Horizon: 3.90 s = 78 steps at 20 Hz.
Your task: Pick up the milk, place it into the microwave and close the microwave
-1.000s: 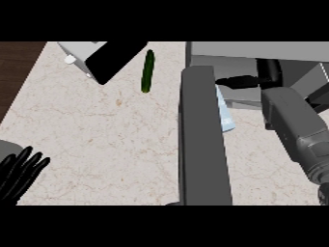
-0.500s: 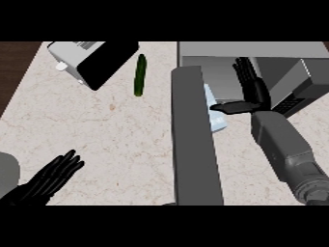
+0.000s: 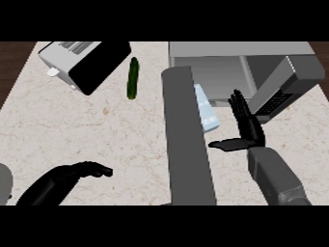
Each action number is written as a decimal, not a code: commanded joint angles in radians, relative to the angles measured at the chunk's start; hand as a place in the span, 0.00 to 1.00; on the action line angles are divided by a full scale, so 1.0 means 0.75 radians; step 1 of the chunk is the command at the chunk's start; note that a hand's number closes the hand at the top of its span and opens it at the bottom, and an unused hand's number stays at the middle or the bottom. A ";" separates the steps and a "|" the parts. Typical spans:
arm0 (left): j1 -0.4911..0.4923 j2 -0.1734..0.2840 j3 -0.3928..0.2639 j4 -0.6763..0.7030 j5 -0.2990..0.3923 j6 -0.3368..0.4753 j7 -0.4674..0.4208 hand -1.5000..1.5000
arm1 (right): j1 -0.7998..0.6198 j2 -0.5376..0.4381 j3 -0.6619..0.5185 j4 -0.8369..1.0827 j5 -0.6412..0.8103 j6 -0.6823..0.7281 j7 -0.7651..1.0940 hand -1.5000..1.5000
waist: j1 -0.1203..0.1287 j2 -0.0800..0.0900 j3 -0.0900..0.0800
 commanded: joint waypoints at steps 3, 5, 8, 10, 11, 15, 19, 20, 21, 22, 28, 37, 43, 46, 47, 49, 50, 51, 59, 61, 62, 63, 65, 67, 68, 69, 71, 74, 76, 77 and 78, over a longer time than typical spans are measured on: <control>-0.062 -0.002 -0.065 0.092 -0.144 0.078 -0.096 1.00 | 0.299 0.004 0.080 -0.131 0.036 0.017 -0.081 0.00 | -0.039 -0.013 -0.003; -0.138 -0.002 -0.193 0.180 -0.242 0.226 -0.100 1.00 | 0.302 -0.015 0.066 -0.231 -0.006 0.032 0.001 0.00 | -0.029 -0.006 -0.003; -0.164 -0.002 -0.217 0.213 -0.304 0.239 -0.125 1.00 | 0.461 -0.089 0.057 -0.341 -0.038 0.105 -0.040 0.00 | -0.041 -0.009 -0.003; -0.248 -0.002 -0.210 0.283 -0.321 0.199 -0.101 1.00 | 0.538 -0.052 0.078 -0.438 -0.047 0.099 -0.035 0.00 | -0.059 -0.010 -0.005; -0.266 -0.002 -0.275 0.330 -0.389 0.276 -0.157 1.00 | 0.621 -0.065 0.083 -0.460 -0.052 0.130 -0.067 0.00 | -0.054 -0.005 -0.004; -0.335 -0.002 -0.320 0.430 -0.471 0.310 -0.234 1.00 | 0.870 -0.136 0.095 -0.680 -0.099 0.217 -0.095 0.00 | -0.041 0.001 -0.003; -0.354 -0.002 -0.428 0.584 -0.519 0.451 -0.408 1.00 | 1.021 -0.181 0.099 -0.950 -0.203 0.331 0.013 0.00 | -0.032 0.005 -0.004; -0.395 -0.002 -0.446 0.597 -0.512 0.472 -0.372 1.00 | 1.094 -0.170 0.121 -1.018 -0.217 0.361 0.012 0.00 | -0.030 0.006 -0.003; -0.383 -0.002 -0.492 0.620 -0.511 0.514 -0.408 1.00 | 1.100 -0.176 0.110 -1.079 -0.265 0.390 0.034 0.00 | -0.022 0.007 -0.003; -0.426 -0.002 -0.560 0.655 -0.458 0.595 -0.383 1.00 | 1.158 -0.219 0.121 -1.092 -0.275 0.462 -0.003 0.00 | -0.043 0.009 -0.003; -0.518 -0.002 -0.878 0.833 -0.330 0.753 -0.342 1.00 | 1.224 -0.235 0.162 -1.385 -0.420 0.507 0.131 0.00 | -0.046 0.017 -0.002; -0.692 -0.002 -1.290 0.873 -0.046 1.182 -0.227 1.00 | 1.374 -0.292 0.272 -1.795 -0.616 0.589 0.346 0.00 | -0.089 0.021 -0.003; -0.831 -0.001 -1.422 0.903 0.081 1.450 -0.206 1.00 | 1.364 -0.330 0.318 -1.987 -0.681 0.553 0.488 0.00 | -0.140 0.030 -0.005; -0.903 -0.001 -1.427 0.879 0.173 1.551 -0.179 1.00 | 1.388 -0.354 0.340 -2.074 -0.730 0.579 0.533 0.00 | -0.163 0.032 -0.006; -0.960 -0.001 -1.434 0.900 0.175 1.581 -0.166 1.00 | 1.359 -0.351 0.350 -2.072 -0.735 0.566 0.554 0.00 | -0.156 0.036 -0.004; -1.009 -0.001 -1.427 0.912 0.212 1.639 -0.145 1.00 | 1.368 -0.369 0.357 -2.137 -0.741 0.557 0.592 0.00 | -0.185 0.038 -0.006; -0.994 -0.001 -1.423 0.900 0.252 1.663 -0.163 1.00 | 1.365 -0.371 0.382 -2.171 -0.765 0.559 0.631 0.00 | -0.185 0.042 -0.009; -1.020 -0.001 -1.417 0.913 0.257 1.707 -0.201 1.00 | 1.352 -0.361 0.377 -2.180 -0.769 0.528 0.646 0.00 | -0.176 0.044 -0.008; -1.216 -0.002 -1.353 1.018 0.434 1.865 -0.207 1.00 | 1.372 -0.387 0.384 -2.276 -0.844 0.509 0.738 0.00 | -0.233 0.058 -0.005; -1.262 -0.002 -1.336 1.032 0.472 1.892 -0.213 1.00 | 1.373 -0.400 0.378 -2.291 -0.886 0.516 0.757 0.00 | -0.258 0.064 -0.005; -1.310 -0.002 -1.318 1.077 0.473 1.906 -0.208 1.00 | 1.367 -0.410 0.373 -2.319 -0.879 0.502 0.772 0.00 | -0.253 0.062 -0.005; -1.306 -0.002 -1.315 1.076 0.512 1.920 -0.217 1.00 | 1.374 -0.402 0.385 -2.322 -0.889 0.503 0.778 0.00 | -0.260 0.066 -0.005; -1.378 -0.002 -1.273 1.119 0.556 1.902 -0.229 1.00 | 1.375 -0.424 0.362 -2.331 -0.903 0.483 0.811 0.00 | -0.255 0.070 -0.005; -1.398 -0.002 -1.266 1.172 0.590 1.899 -0.256 1.00 | 1.378 -0.408 0.382 -2.360 -0.922 0.474 0.821 0.00 | -0.268 0.077 -0.004; -1.408 -0.002 -1.253 1.190 0.626 1.876 -0.258 1.00 | 1.366 -0.413 0.363 -2.356 -0.936 0.462 0.827 0.00 | -0.267 0.082 -0.004; -1.440 -0.003 -1.243 1.196 0.639 1.883 -0.264 1.00 | 1.365 -0.425 0.374 -2.346 -0.928 0.484 0.828 0.00 | -0.283 0.087 -0.003; -1.479 -0.003 -1.222 1.232 0.677 1.881 -0.267 1.00 | 1.347 -0.430 0.369 -2.370 -0.940 0.457 0.856 0.00 | -0.277 0.090 -0.003; -1.482 -0.003 -1.212 1.275 0.736 1.864 -0.309 1.00 | 1.363 -0.436 0.369 -2.390 -0.952 0.458 0.869 0.00 | -0.297 0.094 -0.004; -1.486 -0.003 -1.181 1.303 0.783 1.839 -0.336 1.00 | 1.356 -0.454 0.341 -2.391 -0.982 0.460 0.874 0.00 | -0.290 0.097 -0.004; -1.512 -0.003 -1.185 1.310 0.800 1.841 -0.321 1.00 | 1.341 -0.453 0.355 -2.411 -0.975 0.444 0.892 0.00 | -0.293 0.098 -0.004; -1.480 -0.003 -1.205 1.324 0.799 1.859 -0.366 1.00 | 1.355 -0.447 0.339 -2.379 -0.985 0.451 0.876 0.00 | -0.307 0.103 -0.002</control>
